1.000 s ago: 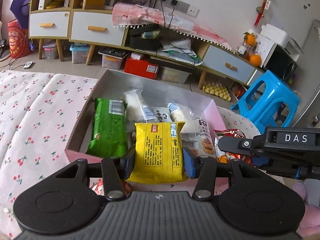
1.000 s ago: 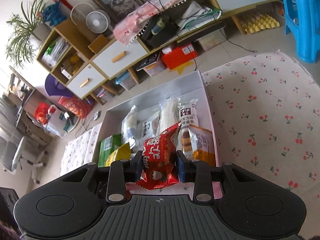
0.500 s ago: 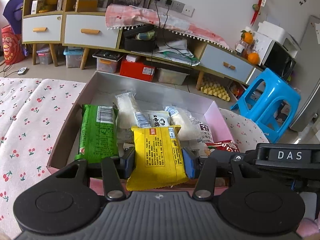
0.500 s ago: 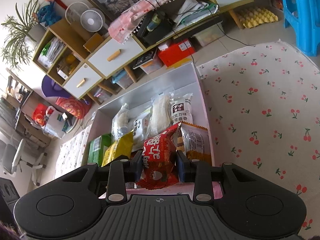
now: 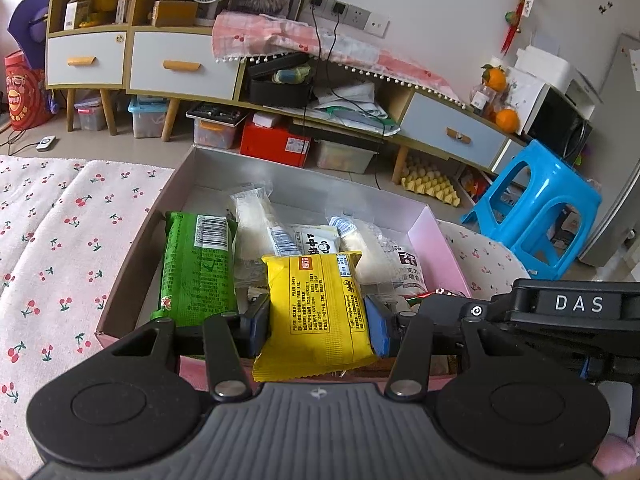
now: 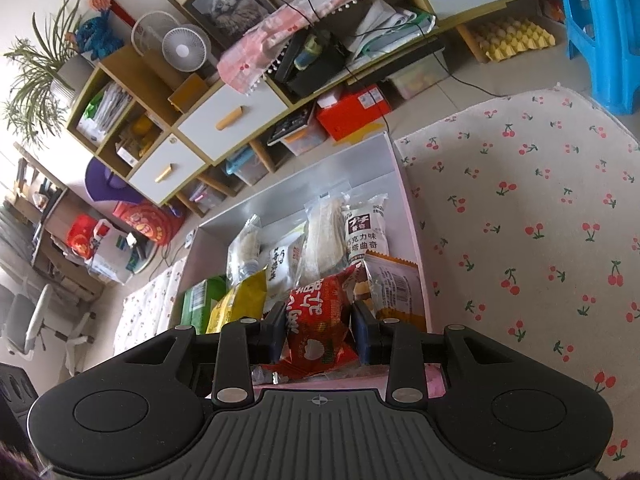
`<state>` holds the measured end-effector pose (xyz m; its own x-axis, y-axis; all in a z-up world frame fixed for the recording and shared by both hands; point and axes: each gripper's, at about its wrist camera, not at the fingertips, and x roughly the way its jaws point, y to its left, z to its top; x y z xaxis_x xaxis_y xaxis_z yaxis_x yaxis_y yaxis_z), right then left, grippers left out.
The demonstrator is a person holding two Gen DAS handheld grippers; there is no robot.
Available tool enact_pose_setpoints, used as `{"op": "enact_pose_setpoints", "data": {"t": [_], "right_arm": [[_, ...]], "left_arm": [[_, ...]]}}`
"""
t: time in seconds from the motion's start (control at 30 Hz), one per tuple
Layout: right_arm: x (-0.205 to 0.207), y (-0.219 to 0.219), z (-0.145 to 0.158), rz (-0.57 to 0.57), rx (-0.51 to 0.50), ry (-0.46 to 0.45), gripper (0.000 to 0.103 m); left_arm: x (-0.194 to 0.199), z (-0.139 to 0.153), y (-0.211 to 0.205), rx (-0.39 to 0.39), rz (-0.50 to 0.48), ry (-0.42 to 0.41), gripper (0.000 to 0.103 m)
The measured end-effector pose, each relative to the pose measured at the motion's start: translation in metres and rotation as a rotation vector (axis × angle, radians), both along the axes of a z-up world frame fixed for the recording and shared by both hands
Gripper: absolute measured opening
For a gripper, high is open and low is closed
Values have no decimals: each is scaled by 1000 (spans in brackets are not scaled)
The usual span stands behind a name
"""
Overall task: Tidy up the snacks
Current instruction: 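Lower yellow pack into box with left tool while right tool releases red candy pack, then withdraw both open tools toward the remaining red pack and pink pastry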
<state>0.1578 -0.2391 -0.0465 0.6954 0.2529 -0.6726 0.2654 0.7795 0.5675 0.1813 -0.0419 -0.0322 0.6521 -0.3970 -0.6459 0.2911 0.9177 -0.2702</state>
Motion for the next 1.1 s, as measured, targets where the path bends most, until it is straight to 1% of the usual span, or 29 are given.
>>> {"op": "enact_pose_setpoints", "data": {"t": [0.07, 0.13, 0.2, 0.3, 0.33, 0.37, 0.4, 0.47, 0.53, 0.6, 0.67, 0.73, 0.93, 1.0, 1.03, 1.07, 1.1], "right_arm": [[0, -1, 1, -5, 3, -8, 37], [-1, -2, 3, -11, 4, -11, 37], [-2, -2, 6, -8, 5, -18, 37], [-3, -3, 8, -9, -8, -25, 38], [-3, -3, 9, -9, -7, -24, 41], [-4, -4, 10, -9, -3, -26, 47], [-5, -4, 11, -10, 0, -28, 51], [-9, -4, 15, -5, 10, -32, 51], [-12, -3, 20, 12, 12, -36, 52], [-18, -1, 28, 29, -4, -45, 57], [-22, 1, 34, 42, -17, -50, 64], [-29, 2, 39, 57, -27, -56, 68], [-49, 9, 55, 107, -85, -68, 75], [-57, 11, 59, 120, -104, -72, 80], [-60, 12, 60, 125, -112, -76, 84], [-64, 13, 62, 130, -123, -80, 86], [-68, 14, 64, 135, -134, -82, 87]], "left_arm": [[0, 0, -1, 5, 6, -2, 47], [0, 0, -2, 16, 9, 1, 49], [0, 1, -4, 25, 2, -5, 49], [-2, 2, -7, 44, -13, -18, 54], [-4, 3, -7, 47, -17, -22, 57], [-5, 3, -8, 50, -22, -25, 59], [-6, 5, -9, 56, -27, -29, 61], [-10, 8, -9, 72, -41, -37, 62], [-15, 12, -8, 87, -55, -49, 66], [-22, 17, -5, 98, -62, -57, 70], [-28, 19, -4, 105, -69, -59, 73], [-33, 22, -2, 118, -77, -63, 76], [-49, 29, 7, 132, -86, -62, 89], [-52, 30, 12, 133, -80, -57, 93], [-53, 30, 14, 134, -77, -55, 97], [-55, 30, 17, 136, -71, -53, 98], [-56, 30, 20, 139, -63, -53, 100]]}}
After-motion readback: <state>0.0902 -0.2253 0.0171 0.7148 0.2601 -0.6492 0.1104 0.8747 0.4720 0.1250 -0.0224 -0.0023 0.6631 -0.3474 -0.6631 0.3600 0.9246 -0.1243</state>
